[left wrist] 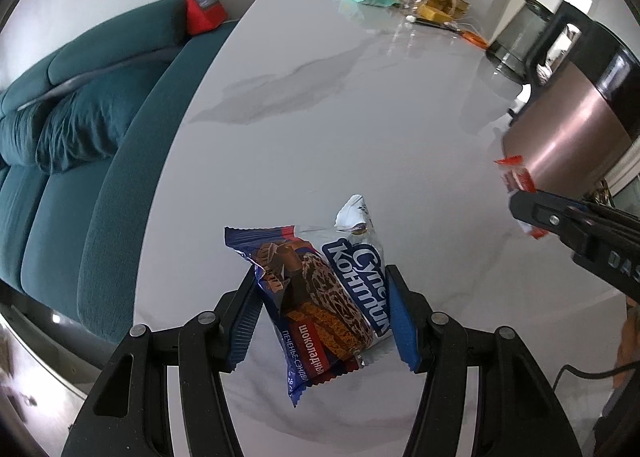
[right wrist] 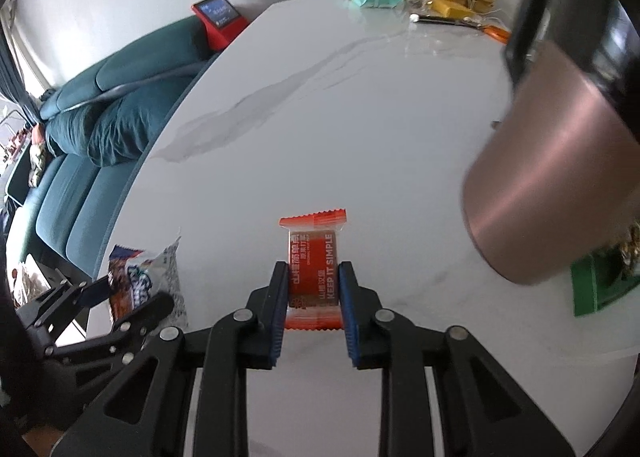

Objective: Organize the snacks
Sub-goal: 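Carry the cookie packet and red wrapper over the green tray with both tools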

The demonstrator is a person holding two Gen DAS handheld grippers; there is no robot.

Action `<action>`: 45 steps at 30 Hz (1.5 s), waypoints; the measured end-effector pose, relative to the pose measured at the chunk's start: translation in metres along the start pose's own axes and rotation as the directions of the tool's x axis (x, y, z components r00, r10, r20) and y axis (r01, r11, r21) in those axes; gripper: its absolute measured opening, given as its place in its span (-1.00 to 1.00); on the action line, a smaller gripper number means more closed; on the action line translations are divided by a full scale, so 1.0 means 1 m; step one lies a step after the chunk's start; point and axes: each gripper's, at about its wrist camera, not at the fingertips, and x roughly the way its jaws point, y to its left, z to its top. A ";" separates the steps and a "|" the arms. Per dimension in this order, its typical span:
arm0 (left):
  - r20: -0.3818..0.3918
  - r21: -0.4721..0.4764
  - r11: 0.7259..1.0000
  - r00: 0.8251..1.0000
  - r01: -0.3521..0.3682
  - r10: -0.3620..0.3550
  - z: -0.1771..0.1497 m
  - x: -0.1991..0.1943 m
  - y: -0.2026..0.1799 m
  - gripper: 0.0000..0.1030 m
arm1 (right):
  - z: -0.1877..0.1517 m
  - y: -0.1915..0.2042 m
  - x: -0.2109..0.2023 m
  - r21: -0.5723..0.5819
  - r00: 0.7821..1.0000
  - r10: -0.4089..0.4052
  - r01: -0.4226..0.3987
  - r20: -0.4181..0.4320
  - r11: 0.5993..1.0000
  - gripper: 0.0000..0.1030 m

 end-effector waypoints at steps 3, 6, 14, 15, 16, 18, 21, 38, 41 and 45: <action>0.010 0.027 1.000 1.000 0.009 -0.009 0.000 -0.006 -0.020 0.03 | -0.012 -0.019 -0.019 0.023 1.000 -0.003 0.002 0.022 1.000 -1.00; 0.013 0.063 0.998 1.000 0.018 -0.018 -0.003 -0.010 -0.044 0.03 | -0.024 -0.044 -0.037 0.054 0.999 -0.008 0.005 0.041 0.999 -1.00; 0.002 0.174 0.983 0.999 0.054 -0.055 -0.007 -0.014 -0.138 0.03 | -0.060 -0.131 -0.078 0.149 0.997 -0.030 0.018 0.077 0.989 -1.00; 0.000 0.184 0.981 0.998 0.059 -0.060 -0.007 -0.014 -0.153 0.03 | -0.065 -0.146 -0.082 0.163 0.997 -0.031 0.018 0.077 0.986 -1.00; 0.000 0.194 0.979 0.998 0.065 -0.066 -0.008 -0.014 -0.169 0.03 | -0.069 -0.161 -0.086 0.179 0.996 -0.032 0.017 0.079 0.984 -1.00; -0.002 0.208 0.975 0.997 0.077 -0.078 -0.008 -0.015 -0.195 0.03 | -0.076 -0.186 -0.095 0.196 0.996 -0.037 0.021 0.079 0.980 -1.00; -0.003 0.231 0.968 0.995 0.100 -0.103 -0.008 -0.016 -0.240 0.03 | -0.084 -0.224 -0.107 0.209 0.996 -0.051 0.033 0.079 0.977 -1.00; 0.077 0.252 0.961 0.988 0.110 -0.133 0.057 0.012 -0.432 0.03 | -0.044 -0.421 -0.112 0.218 0.994 -0.075 0.055 0.085 0.974 -1.00; 0.093 0.248 0.965 0.989 0.088 -0.114 0.073 0.018 -0.440 0.03 | -0.030 -0.433 -0.099 0.219 0.995 -0.065 0.046 0.077 0.975 -1.00; 0.105 0.255 0.965 0.990 0.063 -0.092 0.093 0.029 -0.452 0.03 | -0.013 -0.445 -0.081 0.219 0.997 -0.043 0.029 0.060 0.975 -1.00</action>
